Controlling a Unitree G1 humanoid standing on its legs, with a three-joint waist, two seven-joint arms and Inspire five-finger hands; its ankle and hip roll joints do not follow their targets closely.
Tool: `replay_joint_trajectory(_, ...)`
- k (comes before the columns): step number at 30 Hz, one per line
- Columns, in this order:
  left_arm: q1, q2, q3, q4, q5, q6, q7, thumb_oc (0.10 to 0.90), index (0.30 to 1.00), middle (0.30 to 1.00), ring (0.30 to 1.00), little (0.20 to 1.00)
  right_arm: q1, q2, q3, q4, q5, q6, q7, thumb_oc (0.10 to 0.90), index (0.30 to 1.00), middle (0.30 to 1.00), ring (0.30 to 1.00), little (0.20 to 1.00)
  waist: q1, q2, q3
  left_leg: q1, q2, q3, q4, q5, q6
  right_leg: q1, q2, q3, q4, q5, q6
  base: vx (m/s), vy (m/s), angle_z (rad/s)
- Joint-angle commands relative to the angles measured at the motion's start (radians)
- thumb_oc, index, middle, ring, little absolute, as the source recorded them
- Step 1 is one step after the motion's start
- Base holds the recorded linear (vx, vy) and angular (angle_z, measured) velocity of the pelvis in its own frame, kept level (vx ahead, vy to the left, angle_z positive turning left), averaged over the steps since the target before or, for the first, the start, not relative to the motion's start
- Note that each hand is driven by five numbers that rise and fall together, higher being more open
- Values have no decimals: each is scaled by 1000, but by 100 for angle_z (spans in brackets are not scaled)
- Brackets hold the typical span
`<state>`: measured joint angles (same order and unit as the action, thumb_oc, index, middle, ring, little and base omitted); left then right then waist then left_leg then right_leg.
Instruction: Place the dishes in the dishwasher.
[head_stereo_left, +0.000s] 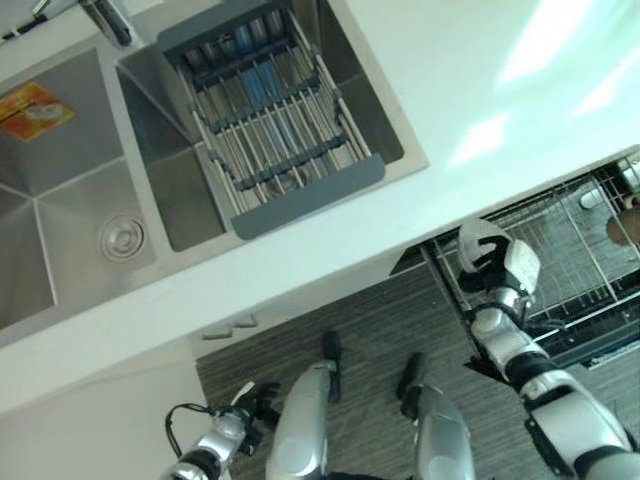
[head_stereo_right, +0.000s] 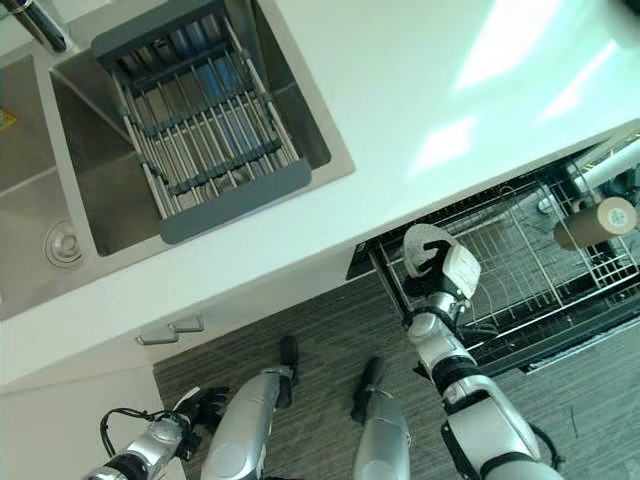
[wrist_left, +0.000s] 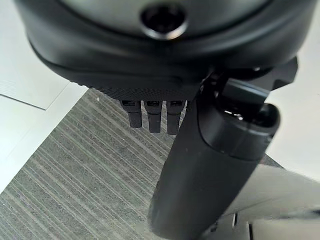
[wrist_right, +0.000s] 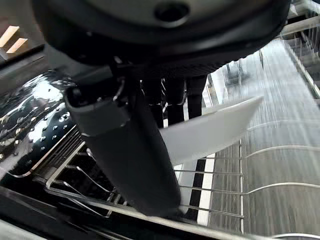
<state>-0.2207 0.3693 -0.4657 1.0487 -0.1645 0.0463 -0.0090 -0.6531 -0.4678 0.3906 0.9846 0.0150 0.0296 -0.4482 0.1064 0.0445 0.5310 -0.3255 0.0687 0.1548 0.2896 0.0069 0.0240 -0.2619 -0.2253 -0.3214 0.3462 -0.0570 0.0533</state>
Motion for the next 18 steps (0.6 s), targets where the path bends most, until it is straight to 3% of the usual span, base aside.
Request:
replay_joint_trajectory(1, 8, -28, 19, -100, -32, 26, -12, 800, 900, 900, 900, 900, 92, 41, 63, 23, 172, 33, 334, 800, 900, 900, 900, 900, 10, 28, -11, 40, -35, -63, 10, -160, 21, 0, 54, 24, 84, -157, -32, 42, -88, 12)
replay_joint_trajectory(6, 11, -27, 26, -87, -32, 30, -13, 800, 900, 900, 900, 900, 112, 59, 37, 60, 144, 89, 393, 800, 900, 900, 900, 900, 4, 24, -11, 73, -27, -57, 10, -168, 18, 45, 65, 21, 58, -155, -30, 45, -38, 1)
replay_joint_trajectory(10, 3, -31, 34, -63, -24, 31, -16, 800, 900, 900, 900, 900, 127, 64, 19, 115, 120, 171, 442, 800, 900, 900, 900, 900, -1, 20, -12, 128, -22, -54, 10, -183, 19, 111, 72, 22, 34, -155, -31, 47, -42, 6)
replay_joint_trajectory(13, 11, -19, 44, -60, -6, 45, -28, 800, 900, 900, 900, 900, 147, 42, 12, 128, 20, 170, 498, 800, 900, 900, 900, 900, -2, 10, -33, 164, -22, -56, 10, -200, 20, 162, 80, 24, 5, -156, -29, 96, -81, 17)
replay_joint_trajectory(15, 28, -5, 55, -54, 25, 58, -39, 800, 900, 900, 900, 900, 168, 24, 16, 127, -84, 206, 569, 800, 900, 900, 900, 900, 0, -6, -64, 198, -19, -56, 10, -217, 18, 216, 91, 25, -34, -152, -22, 132, -106, 24)
replay_joint_trajectory(18, 59, 20, 79, -41, 77, 57, -59, 800, 900, 900, 900, 900, 225, -27, 42, 154, -330, 235, 607, 800, 900, 900, 900, 900, 8, -39, -111, 246, -11, -58, 10, -238, 23, 268, 100, 28, -46, -152, -6, 132, -128, 19)
